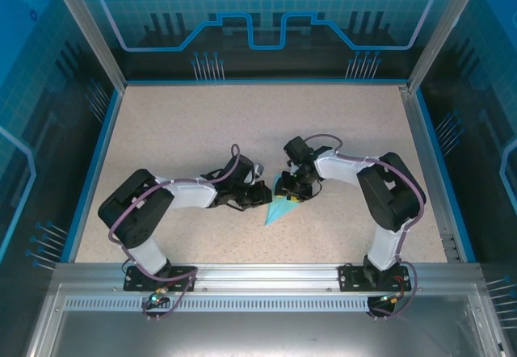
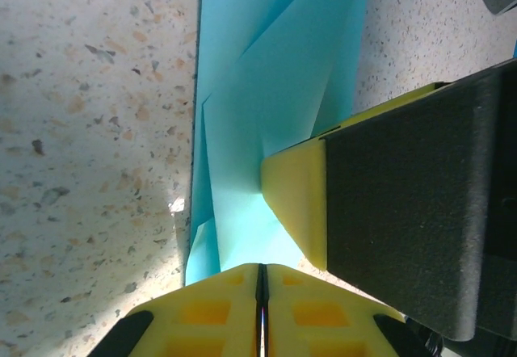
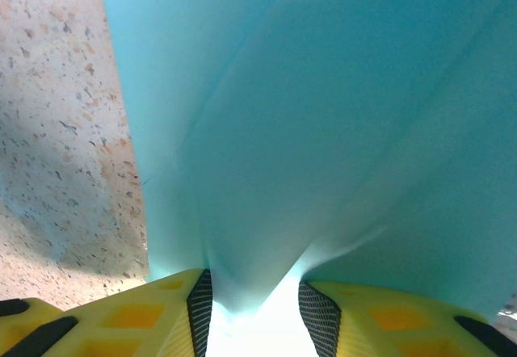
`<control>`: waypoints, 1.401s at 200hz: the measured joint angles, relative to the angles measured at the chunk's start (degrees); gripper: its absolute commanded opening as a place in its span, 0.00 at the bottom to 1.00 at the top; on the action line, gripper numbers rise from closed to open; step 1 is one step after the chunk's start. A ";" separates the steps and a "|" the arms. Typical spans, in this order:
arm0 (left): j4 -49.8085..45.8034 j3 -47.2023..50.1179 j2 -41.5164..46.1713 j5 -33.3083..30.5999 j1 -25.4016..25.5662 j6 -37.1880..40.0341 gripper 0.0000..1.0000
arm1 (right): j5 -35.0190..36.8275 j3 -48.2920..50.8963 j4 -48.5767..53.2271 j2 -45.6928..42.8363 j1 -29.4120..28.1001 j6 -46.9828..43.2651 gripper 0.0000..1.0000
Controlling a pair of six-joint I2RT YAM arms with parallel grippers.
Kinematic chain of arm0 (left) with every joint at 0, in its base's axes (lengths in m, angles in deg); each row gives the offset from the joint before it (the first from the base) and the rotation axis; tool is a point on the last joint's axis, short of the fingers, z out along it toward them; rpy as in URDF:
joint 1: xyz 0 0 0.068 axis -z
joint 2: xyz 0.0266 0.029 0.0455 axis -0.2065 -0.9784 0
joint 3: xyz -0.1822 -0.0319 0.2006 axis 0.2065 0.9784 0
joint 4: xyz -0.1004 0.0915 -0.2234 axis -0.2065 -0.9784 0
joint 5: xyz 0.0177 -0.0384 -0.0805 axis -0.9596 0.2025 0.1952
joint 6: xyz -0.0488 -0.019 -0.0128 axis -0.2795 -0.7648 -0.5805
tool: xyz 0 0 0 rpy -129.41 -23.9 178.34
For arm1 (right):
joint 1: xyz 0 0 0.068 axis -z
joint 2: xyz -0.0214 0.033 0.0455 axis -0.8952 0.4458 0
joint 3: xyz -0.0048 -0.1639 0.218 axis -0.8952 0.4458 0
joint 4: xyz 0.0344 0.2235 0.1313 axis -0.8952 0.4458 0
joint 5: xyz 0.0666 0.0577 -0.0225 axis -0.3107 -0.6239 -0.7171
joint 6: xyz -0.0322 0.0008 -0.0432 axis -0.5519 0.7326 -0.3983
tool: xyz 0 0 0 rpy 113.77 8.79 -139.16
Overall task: Fold a paper plane with a square sheet of paper (pick it up from the middle)
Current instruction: Fourth fold the wing at the center of the table.
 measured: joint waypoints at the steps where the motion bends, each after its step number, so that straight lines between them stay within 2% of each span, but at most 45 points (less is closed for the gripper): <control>1: 0.02 0.00 0.00 0.00 0.00 -0.02 0.11 | -0.02 -0.02 0.00 0.02 0.00 0.02 0.43; 145: 3.10 0.39 -2.14 3.52 0.57 -0.20 0.11 | -0.09 -2.60 2.64 1.90 -0.02 3.96 0.45; 280: 0.31 0.37 -3.41 0.00 0.66 -0.13 0.09 | -0.20 -2.71 2.69 1.95 -0.02 4.37 0.47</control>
